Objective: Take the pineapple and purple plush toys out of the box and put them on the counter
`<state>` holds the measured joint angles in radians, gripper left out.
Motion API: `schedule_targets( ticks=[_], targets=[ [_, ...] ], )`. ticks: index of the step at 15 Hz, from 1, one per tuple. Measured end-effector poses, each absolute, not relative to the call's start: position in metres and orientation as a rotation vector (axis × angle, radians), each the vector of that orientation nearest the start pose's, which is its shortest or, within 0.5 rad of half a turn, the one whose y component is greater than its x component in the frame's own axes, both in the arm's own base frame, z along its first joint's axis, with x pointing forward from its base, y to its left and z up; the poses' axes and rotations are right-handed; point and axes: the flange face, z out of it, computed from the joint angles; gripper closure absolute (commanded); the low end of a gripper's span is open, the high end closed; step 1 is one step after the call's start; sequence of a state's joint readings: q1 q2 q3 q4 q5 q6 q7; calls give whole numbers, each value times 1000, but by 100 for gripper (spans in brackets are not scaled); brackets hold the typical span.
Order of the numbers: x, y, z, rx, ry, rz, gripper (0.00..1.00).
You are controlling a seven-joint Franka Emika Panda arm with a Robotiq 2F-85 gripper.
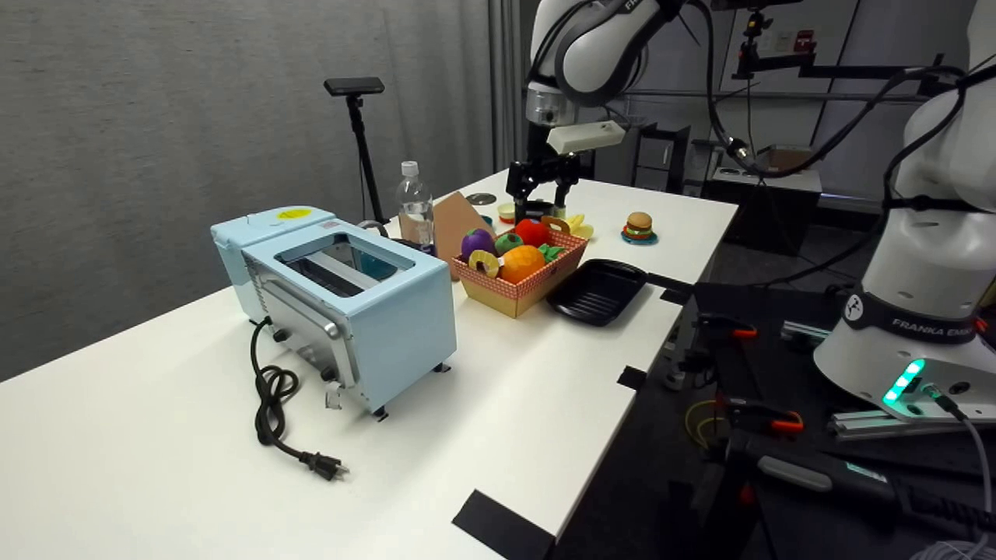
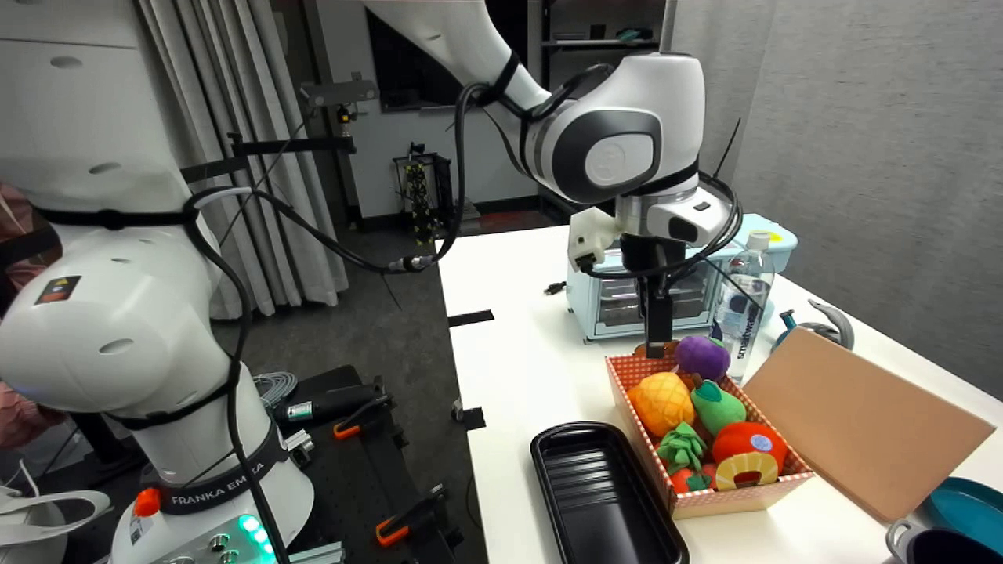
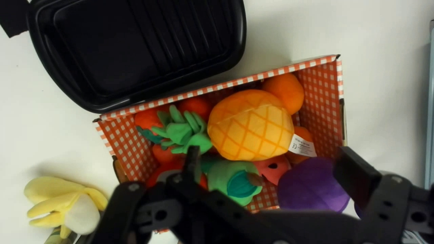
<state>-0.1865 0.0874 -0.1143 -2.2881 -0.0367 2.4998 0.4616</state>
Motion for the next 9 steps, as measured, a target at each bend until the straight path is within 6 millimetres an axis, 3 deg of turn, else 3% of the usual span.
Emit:
schedule_targets(
  ticks=[9],
  targets=[
    [557, -142, 263, -3043, 1014, -94, 0]
  ],
)
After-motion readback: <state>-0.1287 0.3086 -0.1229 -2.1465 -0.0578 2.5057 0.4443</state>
